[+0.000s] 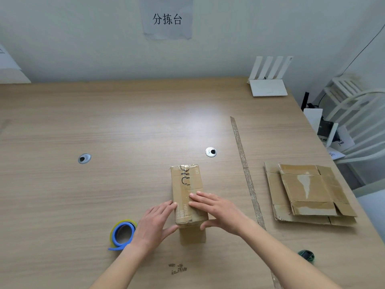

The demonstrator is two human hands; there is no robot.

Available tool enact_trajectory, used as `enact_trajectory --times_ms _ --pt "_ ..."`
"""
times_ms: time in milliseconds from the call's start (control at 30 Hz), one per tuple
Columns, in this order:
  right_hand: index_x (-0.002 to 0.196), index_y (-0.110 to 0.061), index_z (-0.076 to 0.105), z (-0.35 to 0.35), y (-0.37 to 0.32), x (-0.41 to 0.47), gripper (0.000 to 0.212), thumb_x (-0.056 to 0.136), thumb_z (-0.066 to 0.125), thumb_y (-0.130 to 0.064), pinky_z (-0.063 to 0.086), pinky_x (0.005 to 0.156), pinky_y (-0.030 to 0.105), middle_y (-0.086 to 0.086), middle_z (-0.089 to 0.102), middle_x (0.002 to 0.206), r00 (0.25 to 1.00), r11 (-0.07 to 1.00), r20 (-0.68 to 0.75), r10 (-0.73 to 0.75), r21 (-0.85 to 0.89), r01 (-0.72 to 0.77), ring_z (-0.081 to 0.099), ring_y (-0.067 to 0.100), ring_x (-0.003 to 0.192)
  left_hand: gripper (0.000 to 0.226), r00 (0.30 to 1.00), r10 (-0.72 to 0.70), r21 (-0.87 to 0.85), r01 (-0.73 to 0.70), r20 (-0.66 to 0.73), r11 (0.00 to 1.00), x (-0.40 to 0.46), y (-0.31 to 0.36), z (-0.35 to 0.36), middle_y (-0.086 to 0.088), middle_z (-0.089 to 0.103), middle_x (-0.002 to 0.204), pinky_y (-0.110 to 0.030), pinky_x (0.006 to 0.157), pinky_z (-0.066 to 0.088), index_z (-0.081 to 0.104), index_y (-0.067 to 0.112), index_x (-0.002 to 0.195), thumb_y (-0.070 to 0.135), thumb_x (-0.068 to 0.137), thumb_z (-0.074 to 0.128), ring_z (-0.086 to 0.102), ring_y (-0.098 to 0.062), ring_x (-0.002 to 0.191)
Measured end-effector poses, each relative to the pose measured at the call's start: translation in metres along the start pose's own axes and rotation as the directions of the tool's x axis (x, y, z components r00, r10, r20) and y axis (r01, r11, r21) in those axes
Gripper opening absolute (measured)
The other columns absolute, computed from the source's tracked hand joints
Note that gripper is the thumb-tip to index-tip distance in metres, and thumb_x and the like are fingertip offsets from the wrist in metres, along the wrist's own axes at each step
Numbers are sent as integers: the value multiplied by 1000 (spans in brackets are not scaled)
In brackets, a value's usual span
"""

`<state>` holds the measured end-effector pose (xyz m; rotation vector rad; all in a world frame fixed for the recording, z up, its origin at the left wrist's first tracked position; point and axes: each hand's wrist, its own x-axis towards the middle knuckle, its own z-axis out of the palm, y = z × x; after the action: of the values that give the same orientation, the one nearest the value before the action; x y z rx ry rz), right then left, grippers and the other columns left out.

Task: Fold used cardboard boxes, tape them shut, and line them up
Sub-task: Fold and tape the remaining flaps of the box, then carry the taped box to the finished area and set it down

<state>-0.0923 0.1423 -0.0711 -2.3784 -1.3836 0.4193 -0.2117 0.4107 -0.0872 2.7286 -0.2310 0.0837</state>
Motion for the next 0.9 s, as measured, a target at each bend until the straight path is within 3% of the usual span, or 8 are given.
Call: enact_trajectory --times_ms 300,500,700,800,900 --pt "150 -27 44 -10 6 9 84 77 73 -58 37 117 31 -8 37 160 996 995 -45 -82 -53 80 35 16 146 68 997 -49 -60 52 54 997 3 4 -2 11 57 140 -29 94 50 46 33 139 53 80 73 58 -11 122" --pt "153 -29 39 -15 8 2 91 75 71 -63 25 121 25 -10 24 166 999 998 -27 -44 -35 43 23 10 152 69 982 -134 -120 150 134 981 5 6 -15 18 32 158 -29 100 47 39 44 140 68 81 64 50 -11 132" --pt "145 -29 47 -17 12 4 81 74 80 -49 44 112 33 -8 37 160 997 999 -68 -44 -35 42 30 10 148 61 962 -194 -138 222 192 965 14 16 -25 31 13 158 -27 93 50 40 46 136 75 83 53 47 -5 133" --pt "145 -31 44 -22 14 10 86 72 76 -61 43 113 35 -9 34 160 998 996 -34 -62 -66 59 32 13 147 63 948 -223 -175 264 227 948 19 24 -31 31 18 157 -28 99 47 38 47 137 73 83 56 45 -3 134" --pt "151 -35 36 -35 7 10 100 67 60 -82 29 116 29 -14 20 166 999 1000 -35 20 -4 -21 25 9 149 71 916 -334 -350 395 222 849 22 30 -34 28 39 148 -32 104 46 32 53 142 72 80 62 48 0 128"
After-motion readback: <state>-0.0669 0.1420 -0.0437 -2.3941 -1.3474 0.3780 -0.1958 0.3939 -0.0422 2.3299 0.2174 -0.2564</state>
